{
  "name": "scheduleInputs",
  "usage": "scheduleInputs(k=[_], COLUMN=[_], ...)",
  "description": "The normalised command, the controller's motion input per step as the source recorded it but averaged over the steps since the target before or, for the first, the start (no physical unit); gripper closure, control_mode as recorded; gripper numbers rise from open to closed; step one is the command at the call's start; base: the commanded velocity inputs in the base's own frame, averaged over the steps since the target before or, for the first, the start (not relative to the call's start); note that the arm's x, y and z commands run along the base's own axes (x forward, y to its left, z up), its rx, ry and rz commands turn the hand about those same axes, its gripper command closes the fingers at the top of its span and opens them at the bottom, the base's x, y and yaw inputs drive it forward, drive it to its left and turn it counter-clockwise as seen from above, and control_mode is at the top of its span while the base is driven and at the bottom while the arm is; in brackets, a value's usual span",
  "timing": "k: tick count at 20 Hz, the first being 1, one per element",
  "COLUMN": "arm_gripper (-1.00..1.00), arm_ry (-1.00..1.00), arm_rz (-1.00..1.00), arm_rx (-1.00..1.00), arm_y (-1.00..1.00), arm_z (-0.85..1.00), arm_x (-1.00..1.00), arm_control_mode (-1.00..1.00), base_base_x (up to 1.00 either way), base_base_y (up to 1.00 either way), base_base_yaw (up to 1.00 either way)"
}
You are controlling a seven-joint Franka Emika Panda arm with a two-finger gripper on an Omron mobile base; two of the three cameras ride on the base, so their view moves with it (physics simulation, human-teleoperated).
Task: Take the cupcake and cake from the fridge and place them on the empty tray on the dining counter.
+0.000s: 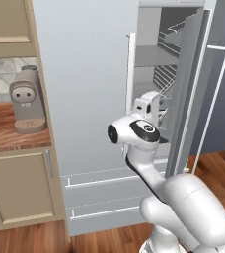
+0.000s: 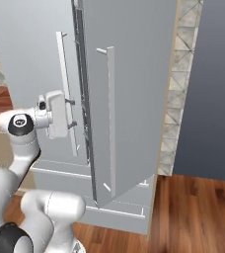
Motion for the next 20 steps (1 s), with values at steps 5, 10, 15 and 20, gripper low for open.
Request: scheduleInputs(k=[5, 10, 15, 20], arm_gripper=[-1.0, -1.0, -1.0, -1.0], arm_ry=[0.19, 0.16, -0.02, -0.02], arm_rz=[-0.03, -0.03, -0.11, -0.11], arm_rx=[0.0, 0.0, 0.0, 0.0], arm_y=[-0.39, -0.6, -1.0, -1.0], arm_z=[0.0, 0.0, 0.0, 0.0], arm_x=[0.92, 0.1, -1.0, -1.0], arm_control_mode=[-1.0, -1.0, -1.0, -1.0], base_base_x=[0.0, 0.0, 0.0, 0.0], base_base_y=[0.0, 0.0, 0.0, 0.0], base_base_yaw=[0.0, 0.0, 0.0, 0.0])
